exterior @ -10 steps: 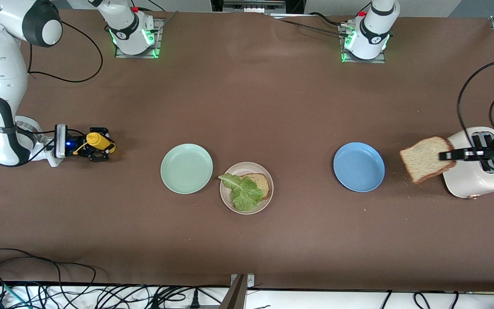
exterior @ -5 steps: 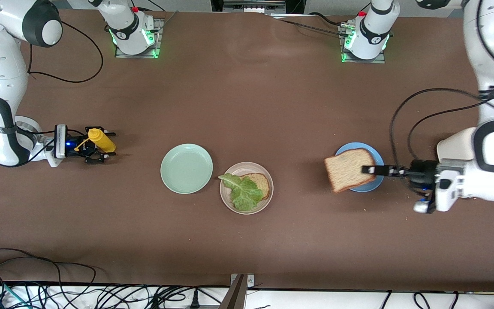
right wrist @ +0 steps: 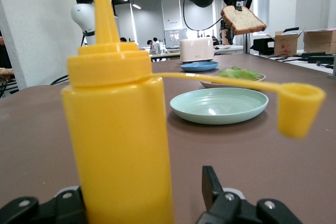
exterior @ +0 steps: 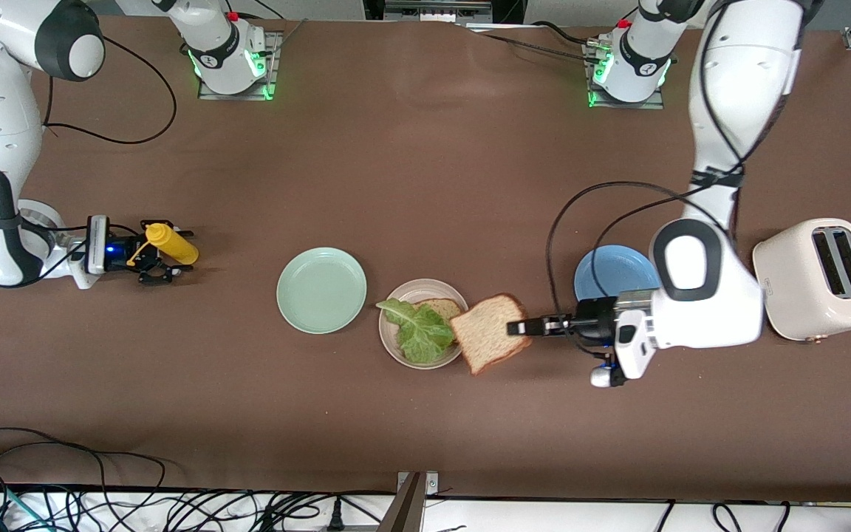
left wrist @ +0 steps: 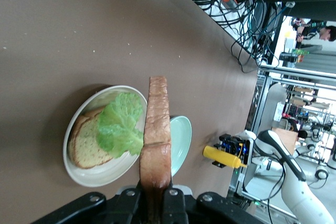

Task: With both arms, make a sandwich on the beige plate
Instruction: 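Carry the bread slice with the left gripper over the beige plate, then lower the bread onto the lettuce while the right gripper releases the bottle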

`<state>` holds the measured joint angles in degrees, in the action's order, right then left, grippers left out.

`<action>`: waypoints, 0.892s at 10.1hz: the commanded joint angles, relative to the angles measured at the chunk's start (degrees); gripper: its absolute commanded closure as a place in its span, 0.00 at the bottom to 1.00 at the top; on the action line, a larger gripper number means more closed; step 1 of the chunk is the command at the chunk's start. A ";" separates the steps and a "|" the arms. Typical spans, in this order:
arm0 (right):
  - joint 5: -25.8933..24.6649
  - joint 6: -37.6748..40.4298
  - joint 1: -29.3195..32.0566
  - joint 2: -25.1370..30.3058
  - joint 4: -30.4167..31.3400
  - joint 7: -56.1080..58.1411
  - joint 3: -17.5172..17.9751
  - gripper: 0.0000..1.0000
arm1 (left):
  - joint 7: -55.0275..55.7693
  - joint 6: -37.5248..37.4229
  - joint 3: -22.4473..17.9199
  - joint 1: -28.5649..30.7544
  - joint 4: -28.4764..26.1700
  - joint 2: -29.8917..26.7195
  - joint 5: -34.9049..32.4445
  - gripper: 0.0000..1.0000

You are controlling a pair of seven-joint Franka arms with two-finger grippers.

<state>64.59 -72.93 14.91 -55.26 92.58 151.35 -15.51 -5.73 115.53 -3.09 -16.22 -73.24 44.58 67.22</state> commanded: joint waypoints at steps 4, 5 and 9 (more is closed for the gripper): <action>-8.59 -0.28 5.03 -0.73 -9.42 -6.40 -1.53 0.07 | -0.50 8.40 -0.95 -7.32 -0.31 3.50 12.12 1.00; -10.25 -0.28 5.04 -0.64 -12.40 -8.07 -2.41 0.05 | -0.59 8.49 -0.95 -8.38 -0.32 4.28 13.97 1.00; -17.02 -0.19 4.42 0.23 -28.12 -14.84 -3.65 0.00 | -0.68 11.73 -0.95 -11.99 -2.16 5.61 15.75 1.00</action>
<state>51.04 -73.88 19.56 -54.72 71.40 139.18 -19.00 -5.76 125.99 -3.14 -26.78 -74.15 50.35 80.62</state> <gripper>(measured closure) 0.000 0.907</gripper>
